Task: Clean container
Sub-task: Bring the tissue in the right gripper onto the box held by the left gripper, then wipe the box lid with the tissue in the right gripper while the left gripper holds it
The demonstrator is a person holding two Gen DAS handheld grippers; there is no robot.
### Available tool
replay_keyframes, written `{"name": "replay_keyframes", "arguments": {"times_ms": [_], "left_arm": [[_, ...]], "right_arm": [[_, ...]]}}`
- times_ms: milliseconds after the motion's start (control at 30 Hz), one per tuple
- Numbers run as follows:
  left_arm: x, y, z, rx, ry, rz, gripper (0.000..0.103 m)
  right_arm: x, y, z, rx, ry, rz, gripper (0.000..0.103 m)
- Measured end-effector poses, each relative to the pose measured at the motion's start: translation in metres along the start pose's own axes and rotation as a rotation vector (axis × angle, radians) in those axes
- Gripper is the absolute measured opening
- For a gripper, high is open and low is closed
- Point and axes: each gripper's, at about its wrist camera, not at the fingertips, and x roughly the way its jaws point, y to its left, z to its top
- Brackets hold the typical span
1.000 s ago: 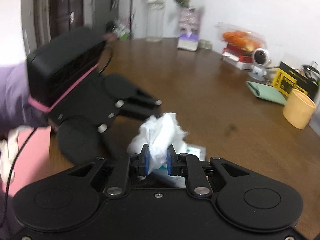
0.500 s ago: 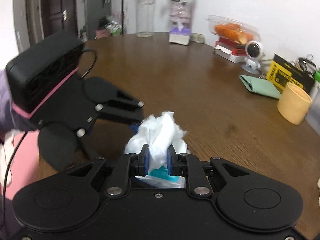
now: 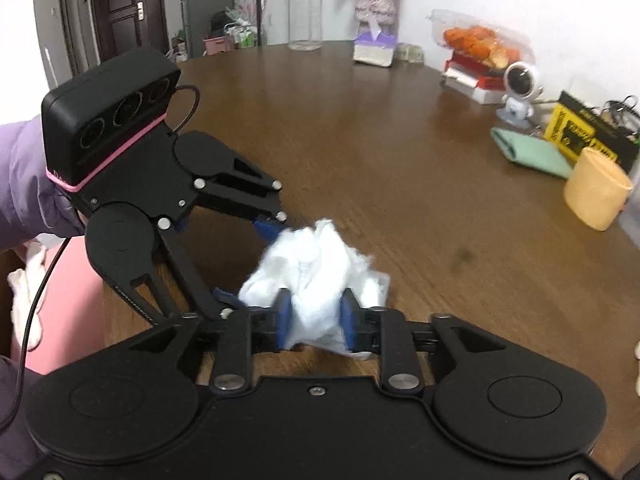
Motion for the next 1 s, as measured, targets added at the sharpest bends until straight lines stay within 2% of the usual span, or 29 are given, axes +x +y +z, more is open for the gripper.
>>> {"name": "replay_keyframes", "arguments": {"times_ms": [233, 333, 433, 500, 600, 633, 700, 833, 933, 1000], "left_arm": [[0.000, -0.008, -0.001, 0.038, -0.010, -0.012, 0.057], [0.001, -0.009, -0.001, 0.038, -0.010, -0.011, 0.057], [0.000, -0.010, -0.002, 0.045, -0.011, -0.003, 0.057], [0.000, -0.010, -0.002, 0.041, -0.010, -0.007, 0.057], [0.000, -0.008, -0.002, 0.038, -0.010, -0.010, 0.057], [0.000, -0.008, -0.002, 0.038, -0.010, -0.010, 0.057], [0.000, -0.008, -0.002, 0.039, -0.010, -0.009, 0.057], [-0.001, -0.010, -0.002, 0.050, -0.012, -0.003, 0.057], [0.000, -0.009, -0.002, 0.043, -0.010, -0.014, 0.057], [0.000, -0.008, -0.002, 0.041, -0.009, -0.016, 0.057]], "right_arm": [[-0.029, -0.001, -0.001, 0.008, -0.092, -0.040, 0.037], [-0.017, -0.002, 0.000, 0.055, -0.093, -0.022, 0.040], [0.002, -0.002, -0.005, 0.103, -0.064, -0.052, 0.041], [0.004, -0.005, -0.012, 0.161, -0.099, -0.050, 0.041], [0.005, -0.003, -0.022, 0.181, -0.142, -0.071, 0.040], [0.005, -0.001, -0.024, 0.181, -0.154, -0.075, 0.038], [0.005, 0.001, -0.025, 0.181, -0.164, -0.049, 0.013], [-0.005, 0.008, -0.023, 0.121, -0.146, -0.059, 0.006], [-0.004, -0.010, -0.022, 0.152, -0.140, -0.129, 0.006], [0.003, -0.013, -0.019, 0.177, -0.151, -0.093, 0.006]]}}
